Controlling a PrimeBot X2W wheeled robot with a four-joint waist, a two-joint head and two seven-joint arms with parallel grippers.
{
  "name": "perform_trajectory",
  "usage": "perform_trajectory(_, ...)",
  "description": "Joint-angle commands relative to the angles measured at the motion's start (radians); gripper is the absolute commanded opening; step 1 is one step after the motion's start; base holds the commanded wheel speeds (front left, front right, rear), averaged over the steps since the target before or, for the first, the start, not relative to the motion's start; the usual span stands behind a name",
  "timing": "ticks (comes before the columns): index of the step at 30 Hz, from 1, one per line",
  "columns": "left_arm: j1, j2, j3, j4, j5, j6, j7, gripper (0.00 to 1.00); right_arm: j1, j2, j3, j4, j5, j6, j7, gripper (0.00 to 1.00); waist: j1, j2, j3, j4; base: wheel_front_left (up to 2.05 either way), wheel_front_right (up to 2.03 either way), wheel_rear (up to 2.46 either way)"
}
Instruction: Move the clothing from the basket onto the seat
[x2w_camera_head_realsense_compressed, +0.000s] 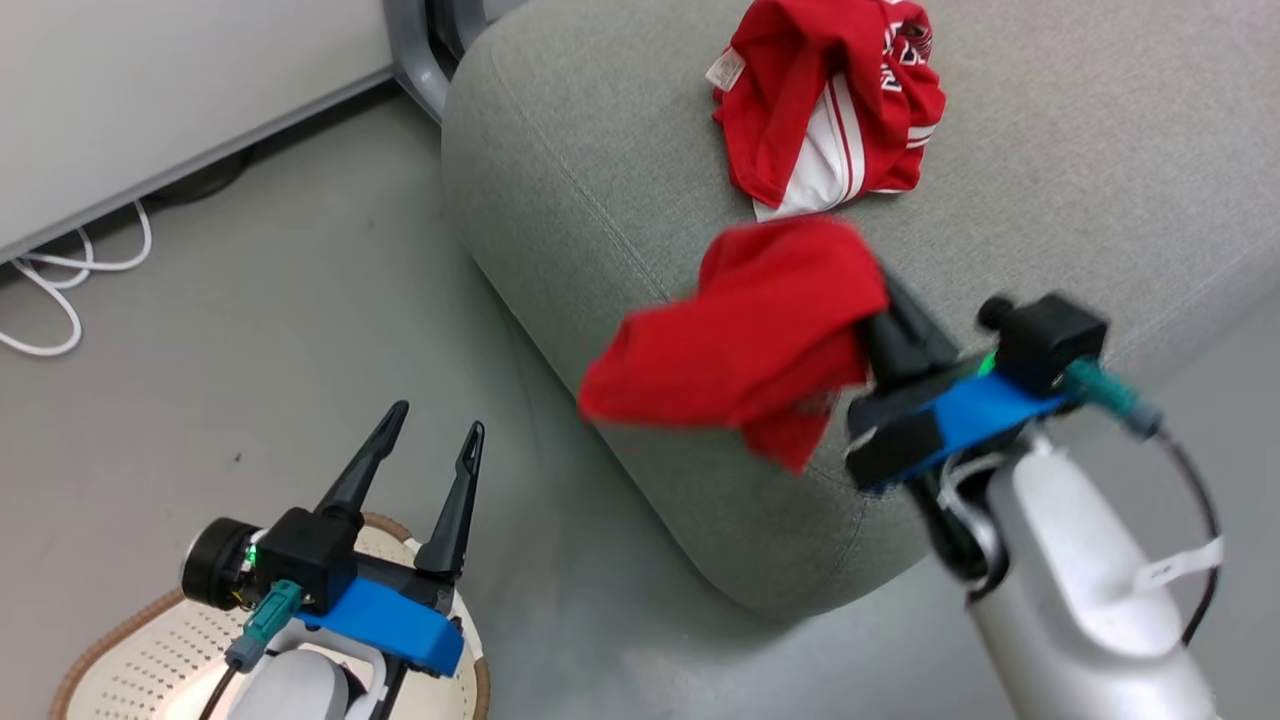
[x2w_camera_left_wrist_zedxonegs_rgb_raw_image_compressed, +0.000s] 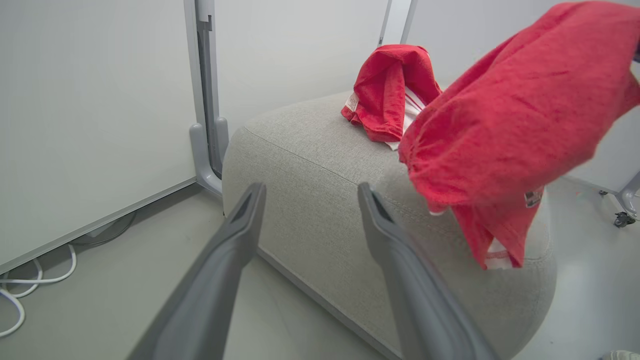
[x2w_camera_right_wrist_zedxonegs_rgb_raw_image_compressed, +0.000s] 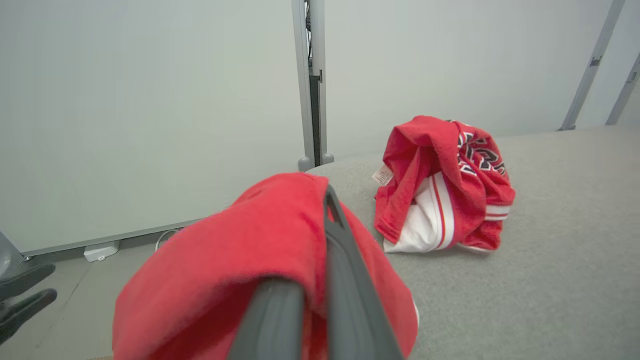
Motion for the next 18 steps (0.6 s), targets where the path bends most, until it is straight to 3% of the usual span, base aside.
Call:
perform_trajectory(1, -0.022, 0.018, -0.005, -0.010, 0.011, -0.002, -0.005, 1.00, -0.049, -0.014, -0.030, -0.019, -0.001, 0.001, 0.002, 0.00, 0.0000, 0.0000, 0.036, 0.006, 0.00, 0.00, 0.00)
perform_trajectory(5, -0.050, 0.047, -0.018, -0.049, 0.034, -0.002, -0.004, 1.00, -0.158, -0.035, -0.112, -0.059, 0.022, 0.001, 0.026, 0.00, 0.0000, 0.0000, 0.108, 0.015, 0.00, 0.00, 0.00)
perform_trajectory(12, -0.130, 0.112, -0.034, -0.182, 0.080, -0.002, 0.045, 1.00, -0.364, -0.133, -0.266, -0.103, 0.109, 0.001, 0.102, 0.00, 0.0000, 0.0000, 0.280, 0.043, 0.00, 0.00, 0.00)
perform_trajectory(18, -0.166, 0.152, -0.041, -0.322, 0.105, 0.000, 0.107, 1.00, -0.531, -0.236, -0.443, -0.010, 0.157, 0.001, 0.127, 0.00, 0.0000, 0.0000, 0.392, 0.077, 0.00, 0.00, 0.00)
